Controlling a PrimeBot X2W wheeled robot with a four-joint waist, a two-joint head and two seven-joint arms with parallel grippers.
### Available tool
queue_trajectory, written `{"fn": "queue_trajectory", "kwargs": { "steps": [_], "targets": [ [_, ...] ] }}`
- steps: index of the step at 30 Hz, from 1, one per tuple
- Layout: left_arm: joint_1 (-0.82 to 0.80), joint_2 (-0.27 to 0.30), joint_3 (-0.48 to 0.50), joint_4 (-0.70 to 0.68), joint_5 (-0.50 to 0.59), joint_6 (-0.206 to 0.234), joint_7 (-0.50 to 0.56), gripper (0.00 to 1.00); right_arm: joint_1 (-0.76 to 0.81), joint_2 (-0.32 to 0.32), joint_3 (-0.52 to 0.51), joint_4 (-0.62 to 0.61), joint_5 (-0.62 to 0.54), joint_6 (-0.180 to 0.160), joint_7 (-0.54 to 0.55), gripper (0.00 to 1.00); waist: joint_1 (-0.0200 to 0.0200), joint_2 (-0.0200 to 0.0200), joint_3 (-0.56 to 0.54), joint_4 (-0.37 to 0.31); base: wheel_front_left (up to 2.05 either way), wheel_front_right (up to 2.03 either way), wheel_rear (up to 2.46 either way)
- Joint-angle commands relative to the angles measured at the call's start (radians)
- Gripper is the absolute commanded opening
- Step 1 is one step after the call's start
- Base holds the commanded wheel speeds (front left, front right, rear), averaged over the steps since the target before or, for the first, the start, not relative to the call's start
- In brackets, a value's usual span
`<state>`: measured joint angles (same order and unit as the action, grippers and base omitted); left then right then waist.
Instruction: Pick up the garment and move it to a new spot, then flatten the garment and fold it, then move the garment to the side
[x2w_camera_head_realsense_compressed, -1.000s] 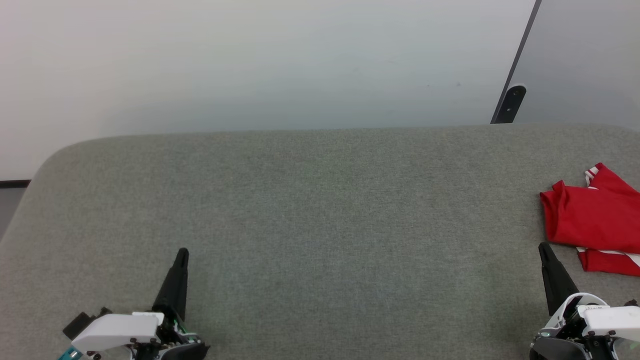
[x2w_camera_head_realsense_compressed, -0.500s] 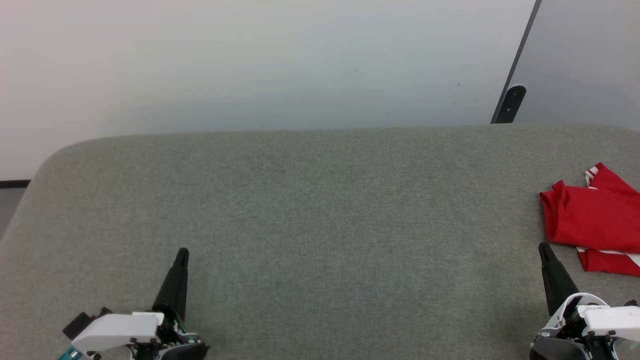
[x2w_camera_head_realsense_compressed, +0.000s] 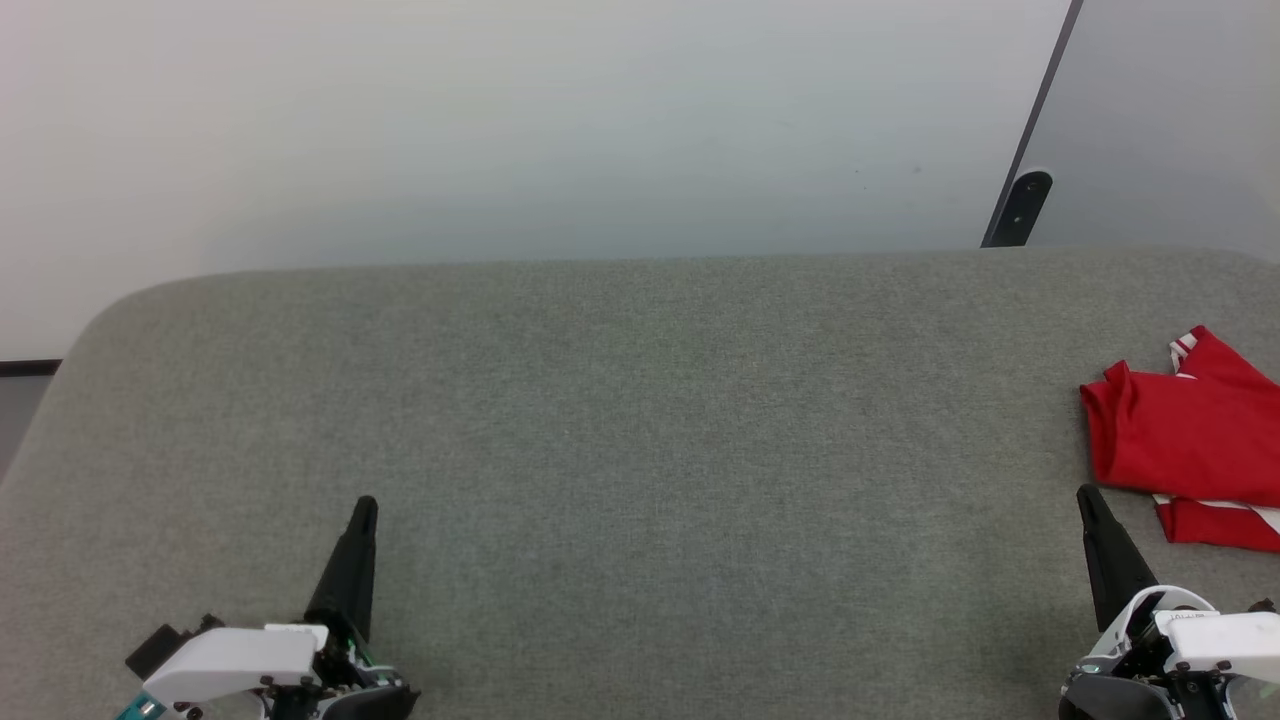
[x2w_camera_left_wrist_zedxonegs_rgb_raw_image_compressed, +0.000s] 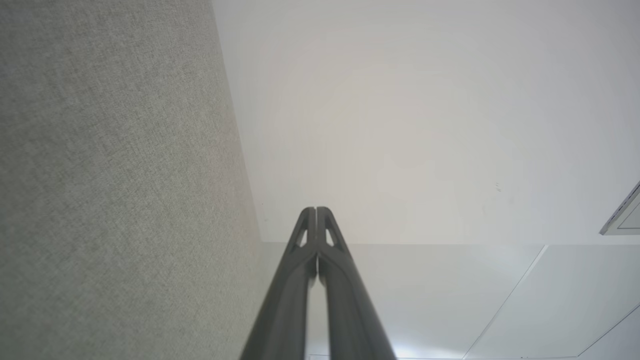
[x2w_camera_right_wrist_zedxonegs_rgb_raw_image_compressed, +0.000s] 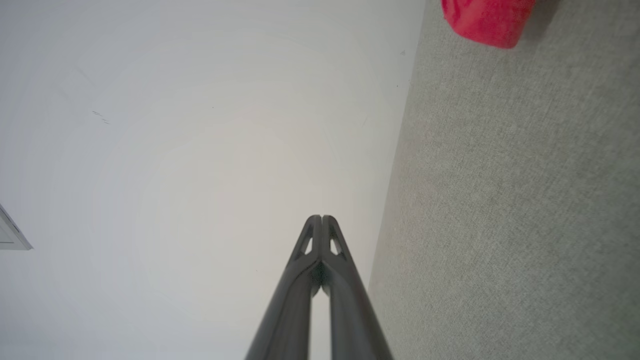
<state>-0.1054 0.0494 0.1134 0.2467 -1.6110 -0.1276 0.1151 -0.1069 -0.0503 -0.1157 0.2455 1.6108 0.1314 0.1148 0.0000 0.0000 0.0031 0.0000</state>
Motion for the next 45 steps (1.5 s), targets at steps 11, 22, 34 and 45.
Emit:
{"fn": "queue_trajectory", "kwargs": {
  "steps": [11, 22, 34, 45],
  "targets": [
    [-0.01, 0.0, 0.002, 0.0, -0.003, -0.006, 0.002, 0.0, -0.003, 0.002, 0.0, -0.003, 0.004, -0.001, 0.002, 0.0, 0.0, 0.0, 0.0, 0.0, 0.0, 0.0, 0.0],
    [-0.01, 0.0, 0.002, 0.0, -0.003, -0.006, 0.002, 0.0, -0.003, 0.002, 0.0, -0.003, 0.004, -0.001, 0.002, 0.0, 0.0, 0.0, 0.0, 0.0, 0.0, 0.0, 0.0],
    [-0.01, 0.0, 0.001, 0.0, -0.004, -0.006, 0.002, 0.0, -0.003, 0.002, 0.0, -0.003, 0.004, -0.001, 0.002, 0.0, 0.0, 0.0, 0.0, 0.0, 0.0, 0.0, 0.0],
    [-0.01, 0.0, 0.002, 0.0, -0.004, -0.006, 0.002, 0.0, -0.003, 0.002, 0.0, -0.003, 0.004, -0.001, 0.002, 0.0, 0.0, 0.0, 0.0, 0.0, 0.0, 0.0, 0.0]
  ]
}}
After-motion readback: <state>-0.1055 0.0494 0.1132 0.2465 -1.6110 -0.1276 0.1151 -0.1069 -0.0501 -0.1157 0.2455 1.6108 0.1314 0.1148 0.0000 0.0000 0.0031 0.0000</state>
